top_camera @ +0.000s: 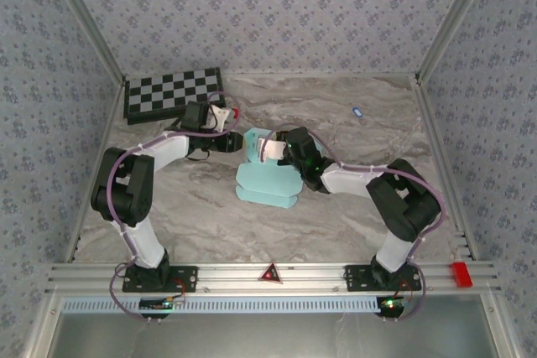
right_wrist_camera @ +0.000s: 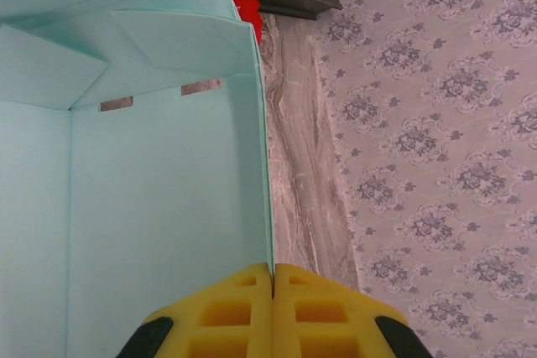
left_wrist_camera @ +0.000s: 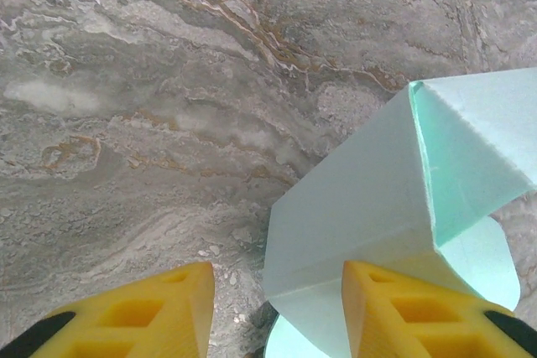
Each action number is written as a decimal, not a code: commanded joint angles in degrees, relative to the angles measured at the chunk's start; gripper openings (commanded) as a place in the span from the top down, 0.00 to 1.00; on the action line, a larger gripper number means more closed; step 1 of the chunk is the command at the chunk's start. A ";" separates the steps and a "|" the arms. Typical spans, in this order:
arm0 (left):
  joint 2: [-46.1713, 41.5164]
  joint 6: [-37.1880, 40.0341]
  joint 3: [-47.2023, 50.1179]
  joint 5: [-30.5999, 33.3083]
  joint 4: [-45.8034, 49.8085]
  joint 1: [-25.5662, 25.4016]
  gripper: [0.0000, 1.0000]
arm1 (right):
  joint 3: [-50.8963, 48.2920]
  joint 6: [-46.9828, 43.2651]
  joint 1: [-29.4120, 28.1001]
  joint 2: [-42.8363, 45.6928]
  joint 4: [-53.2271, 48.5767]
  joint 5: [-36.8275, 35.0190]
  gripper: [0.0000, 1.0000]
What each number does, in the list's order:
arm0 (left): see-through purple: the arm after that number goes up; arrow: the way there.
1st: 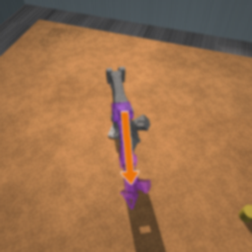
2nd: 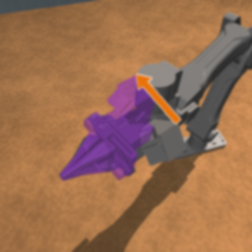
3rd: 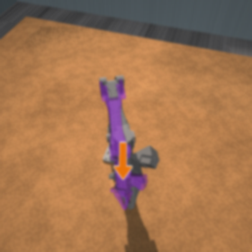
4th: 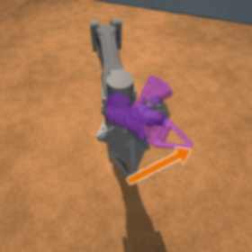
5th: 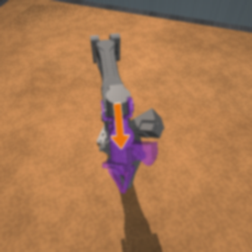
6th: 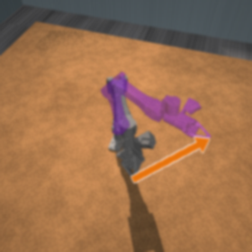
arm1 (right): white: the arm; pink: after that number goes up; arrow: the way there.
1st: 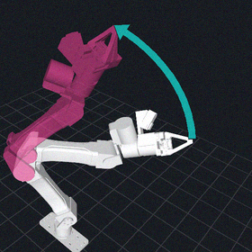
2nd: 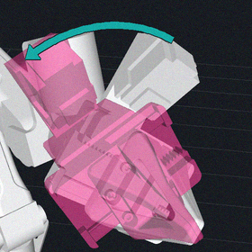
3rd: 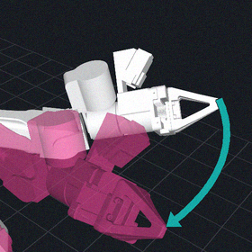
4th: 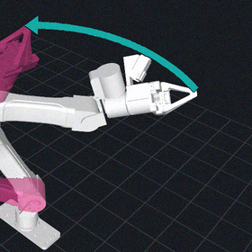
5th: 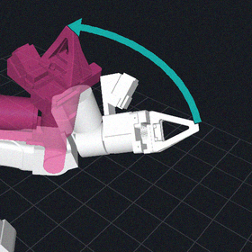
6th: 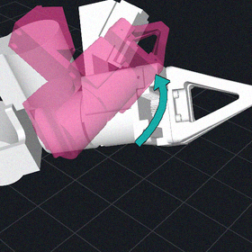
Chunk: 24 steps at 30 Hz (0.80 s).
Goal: Fold the paper box
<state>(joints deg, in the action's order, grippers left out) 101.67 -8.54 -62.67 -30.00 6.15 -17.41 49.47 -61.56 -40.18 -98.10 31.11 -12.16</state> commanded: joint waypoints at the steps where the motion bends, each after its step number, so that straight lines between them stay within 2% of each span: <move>1: -2.25 3.14 0.59 -3.39 -0.70 -0.52 0.56 | -1.12 -1.47 -0.98 -0.86 2.54 -1.46 1.00; 12: -3.98 6.84 3.55 -8.09 -3.38 -0.91 0.56 | -1.57 -2.08 -1.43 -1.44 4.00 -2.82 1.00; 24: -0.82 7.39 3.05 -5.57 -5.64 -2.71 0.56 | -1.92 -2.12 -1.96 -1.40 4.55 -2.52 1.00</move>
<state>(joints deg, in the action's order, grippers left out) 99.79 -2.68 -59.46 -35.20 2.79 -19.16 48.29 -63.09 -41.41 -98.70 34.41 -14.37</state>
